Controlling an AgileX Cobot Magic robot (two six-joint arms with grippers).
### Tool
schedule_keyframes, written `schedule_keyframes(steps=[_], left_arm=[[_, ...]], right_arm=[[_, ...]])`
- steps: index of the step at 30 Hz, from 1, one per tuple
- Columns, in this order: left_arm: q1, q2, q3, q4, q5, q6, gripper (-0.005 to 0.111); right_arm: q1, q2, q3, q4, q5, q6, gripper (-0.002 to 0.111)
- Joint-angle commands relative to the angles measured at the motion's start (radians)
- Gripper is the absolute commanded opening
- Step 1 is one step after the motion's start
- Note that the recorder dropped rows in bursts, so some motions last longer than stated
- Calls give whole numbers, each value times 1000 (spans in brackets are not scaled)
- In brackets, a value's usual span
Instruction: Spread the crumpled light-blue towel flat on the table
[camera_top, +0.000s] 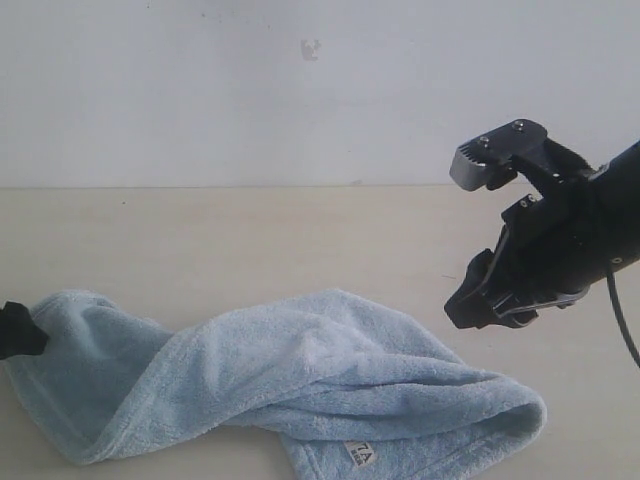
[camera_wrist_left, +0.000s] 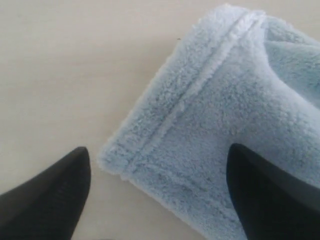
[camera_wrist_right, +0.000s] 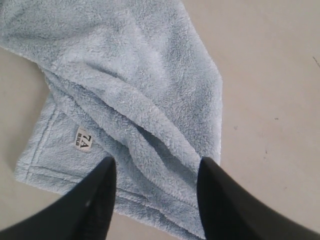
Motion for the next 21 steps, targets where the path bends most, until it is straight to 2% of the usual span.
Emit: schedule_keyframes(steps=[1, 10, 12, 14, 17, 18, 21], left_arm=[[-2, 15, -2, -14, -17, -6, 71], [-2, 62, -2, -75, -54, -7, 71], [-4, 76, -2, -75, -42, -7, 65], [-4, 89, -2, -75, -12, -7, 48], [-4, 87, -4, -80, 41, -7, 9], [-4, 85, -6, -88, 62, -7, 4], [-2, 62, -38, -115, 187, -29, 4]], right_arm=[[-2, -10, -5, 2, -4, -7, 48], [-2, -10, -5, 2, -1, -7, 48], [-2, -10, -5, 2, -4, -7, 48], [-2, -10, -5, 2, -4, -7, 48], [-2, -10, -5, 2, -4, -7, 47], [-2, -10, -5, 2, -2, -7, 47], [-2, -10, -5, 2, -2, -7, 47]])
